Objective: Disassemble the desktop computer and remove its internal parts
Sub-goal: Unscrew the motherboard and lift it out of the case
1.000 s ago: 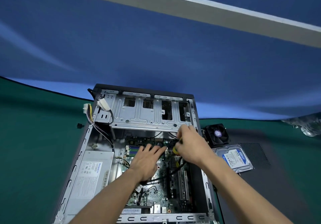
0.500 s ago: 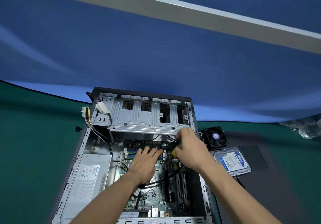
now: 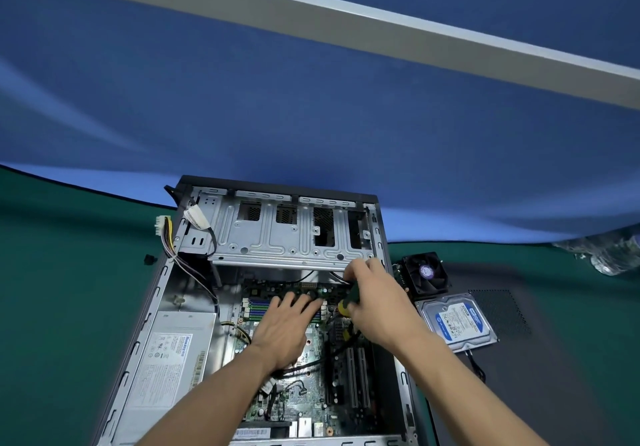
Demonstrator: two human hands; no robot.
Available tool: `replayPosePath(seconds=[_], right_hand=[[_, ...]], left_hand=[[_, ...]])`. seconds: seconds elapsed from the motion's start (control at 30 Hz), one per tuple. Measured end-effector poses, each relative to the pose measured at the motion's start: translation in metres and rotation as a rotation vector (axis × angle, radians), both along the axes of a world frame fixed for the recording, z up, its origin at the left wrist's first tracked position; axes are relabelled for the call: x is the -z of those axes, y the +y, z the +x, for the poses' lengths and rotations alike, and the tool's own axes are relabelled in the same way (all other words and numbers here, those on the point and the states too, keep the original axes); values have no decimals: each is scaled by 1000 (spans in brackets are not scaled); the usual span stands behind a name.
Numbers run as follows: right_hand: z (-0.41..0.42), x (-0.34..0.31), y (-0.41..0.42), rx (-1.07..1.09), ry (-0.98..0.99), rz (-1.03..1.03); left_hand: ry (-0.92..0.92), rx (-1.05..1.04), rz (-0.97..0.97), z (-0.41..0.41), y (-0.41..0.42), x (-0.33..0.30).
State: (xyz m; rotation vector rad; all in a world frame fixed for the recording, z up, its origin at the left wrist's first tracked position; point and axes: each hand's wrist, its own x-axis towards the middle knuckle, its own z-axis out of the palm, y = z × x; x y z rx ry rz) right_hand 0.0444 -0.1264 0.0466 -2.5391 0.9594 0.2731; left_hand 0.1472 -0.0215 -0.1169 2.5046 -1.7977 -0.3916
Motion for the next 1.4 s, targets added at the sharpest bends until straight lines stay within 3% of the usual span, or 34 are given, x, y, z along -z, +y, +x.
replayPosePath(seconds=[0.23,0.37,0.57,1.03,1.4], right_hand=[[6,2,2,31,-25,14],[7,5,0,115,88,-93],[4,4,-2,129,100,-75],[2,12,4,181,-111,-99],[15,6,2,220,-41,-94]], left_hand=[[2,-21,-19,0,0,-2],[-15,-10,-14,-1,1,-2],[-46,41,7,0,0,-2],[-48,40,17,0,0,-6],[-5,-15,5,-1,-1,-7]])
